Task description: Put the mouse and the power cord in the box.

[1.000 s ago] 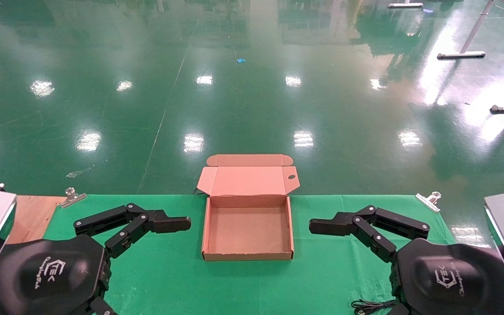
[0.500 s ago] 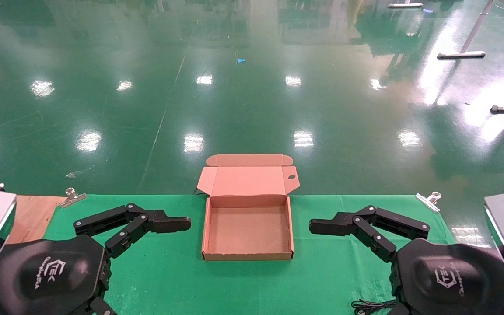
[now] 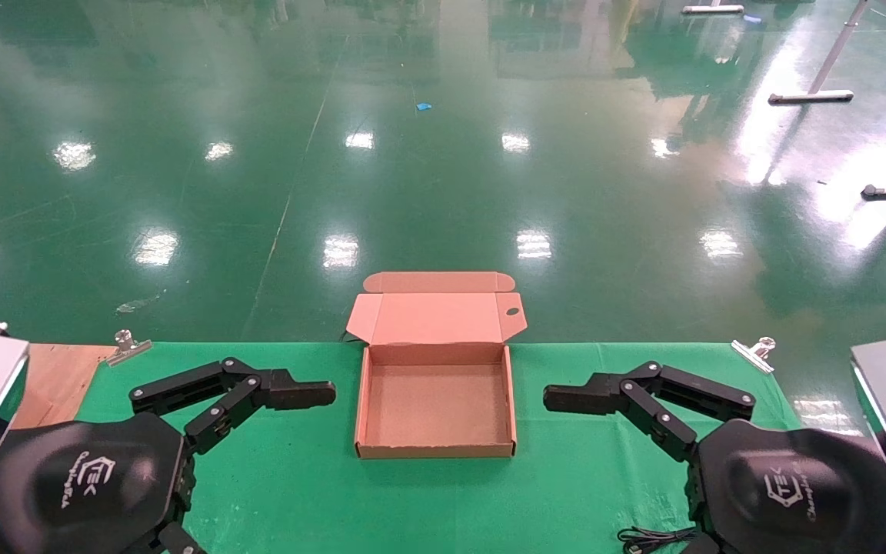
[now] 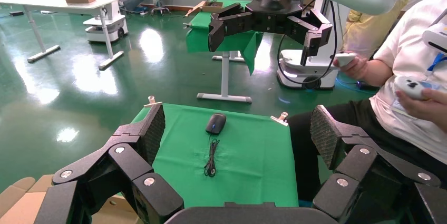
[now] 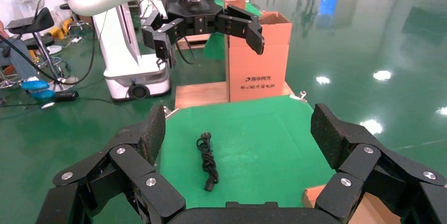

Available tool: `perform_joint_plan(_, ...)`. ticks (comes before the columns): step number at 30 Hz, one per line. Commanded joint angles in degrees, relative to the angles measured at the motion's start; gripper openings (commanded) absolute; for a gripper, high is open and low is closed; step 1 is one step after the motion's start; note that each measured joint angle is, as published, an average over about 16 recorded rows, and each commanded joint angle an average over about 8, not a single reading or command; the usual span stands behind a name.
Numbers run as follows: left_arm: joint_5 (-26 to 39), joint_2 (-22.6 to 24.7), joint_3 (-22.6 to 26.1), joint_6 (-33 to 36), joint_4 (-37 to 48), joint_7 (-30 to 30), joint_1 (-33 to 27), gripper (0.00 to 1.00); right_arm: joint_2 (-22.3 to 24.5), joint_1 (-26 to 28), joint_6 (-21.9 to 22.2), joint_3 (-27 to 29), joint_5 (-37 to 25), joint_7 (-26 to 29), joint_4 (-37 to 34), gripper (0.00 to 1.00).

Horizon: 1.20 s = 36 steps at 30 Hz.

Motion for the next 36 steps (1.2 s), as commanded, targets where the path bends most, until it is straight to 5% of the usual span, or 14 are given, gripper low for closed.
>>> perform_joint_plan(1,-0.4,0.1,-0.2,-0.1,0.0,0.1,0.3,1.0,-0.1,-0.4,0.1,0.1,0.5,0.2,-0.2,1.0)
perform_joint_plan(5,4.8,0.3,2.2,0.7,1.2,0.4,-1.2,1.0,-0.4,2.0,-1.1,-2.6,-6.8,-2.3,-1.0,1.0)
perform_joint_plan(15,21.9,1.9,9.8,2.8,8.8,3.2,-7.3,1.0,-5.0,13.3,-1.7,-13.6,-36.2,-9.9,-2.9,1.0)
perform_joint_plan(25,39.5,5.7,17.8,2.5,17.7,10.0,-13.2,1.0,-13.4,18.8,5.2,-23.9,-63.1,-19.5,-8.6,1.0)
perform_joint_plan(36,45.9,10.1,20.8,-0.9,30.8,19.0,-14.9,1.0,-22.8,20.3,15.0,-28.9,-74.3,-27.9,-24.3,1.0)
